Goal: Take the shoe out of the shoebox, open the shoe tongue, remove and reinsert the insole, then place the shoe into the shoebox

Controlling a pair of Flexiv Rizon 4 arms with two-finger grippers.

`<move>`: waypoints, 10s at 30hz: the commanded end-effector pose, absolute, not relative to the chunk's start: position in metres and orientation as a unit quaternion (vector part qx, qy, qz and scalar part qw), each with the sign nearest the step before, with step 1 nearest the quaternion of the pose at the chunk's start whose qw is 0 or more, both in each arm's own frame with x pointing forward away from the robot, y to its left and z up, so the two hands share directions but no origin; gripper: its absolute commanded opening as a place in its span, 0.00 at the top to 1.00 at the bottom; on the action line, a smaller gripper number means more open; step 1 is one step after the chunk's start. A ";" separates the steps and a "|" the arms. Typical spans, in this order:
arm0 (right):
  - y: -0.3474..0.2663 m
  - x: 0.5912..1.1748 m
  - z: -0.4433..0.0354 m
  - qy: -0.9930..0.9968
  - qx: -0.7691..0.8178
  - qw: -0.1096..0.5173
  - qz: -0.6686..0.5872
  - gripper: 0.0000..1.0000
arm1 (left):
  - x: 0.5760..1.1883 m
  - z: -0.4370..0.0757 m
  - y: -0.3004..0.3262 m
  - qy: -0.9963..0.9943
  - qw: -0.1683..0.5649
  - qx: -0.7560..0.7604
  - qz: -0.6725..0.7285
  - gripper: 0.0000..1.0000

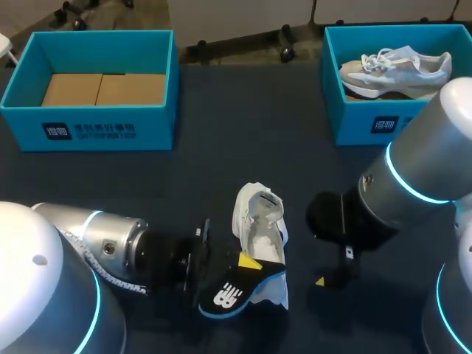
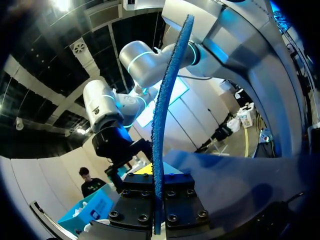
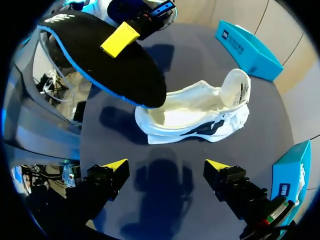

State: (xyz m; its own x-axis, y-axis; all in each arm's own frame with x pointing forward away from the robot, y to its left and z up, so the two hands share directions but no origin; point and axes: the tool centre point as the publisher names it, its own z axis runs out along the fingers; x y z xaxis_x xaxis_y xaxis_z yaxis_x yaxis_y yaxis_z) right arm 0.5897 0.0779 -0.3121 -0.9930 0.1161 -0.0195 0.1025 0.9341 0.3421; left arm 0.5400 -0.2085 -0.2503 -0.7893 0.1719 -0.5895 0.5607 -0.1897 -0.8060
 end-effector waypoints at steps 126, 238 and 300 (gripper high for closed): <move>0.090 0.599 -0.339 0.978 0.047 0.013 0.203 0.00 | 0.599 -0.327 -0.230 0.733 0.187 0.198 -0.623 0.76; 0.090 0.599 -0.339 0.978 0.047 0.013 0.203 0.00 | 0.589 -0.319 -0.225 0.755 0.240 0.240 -0.560 0.70; 0.090 0.599 -0.339 0.978 0.047 0.013 0.203 0.00 | 0.596 -0.343 -0.228 0.791 0.264 0.237 -0.499 1.00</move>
State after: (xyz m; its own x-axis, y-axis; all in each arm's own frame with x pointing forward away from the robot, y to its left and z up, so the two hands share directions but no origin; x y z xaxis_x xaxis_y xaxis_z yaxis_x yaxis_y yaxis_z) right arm 0.6005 0.0898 -0.3378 -0.9954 0.0954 -0.0026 0.0865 0.9137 0.3971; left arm 0.5923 -0.2183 -0.3372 -0.7541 0.1103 -0.6474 0.6339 0.3799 -0.6737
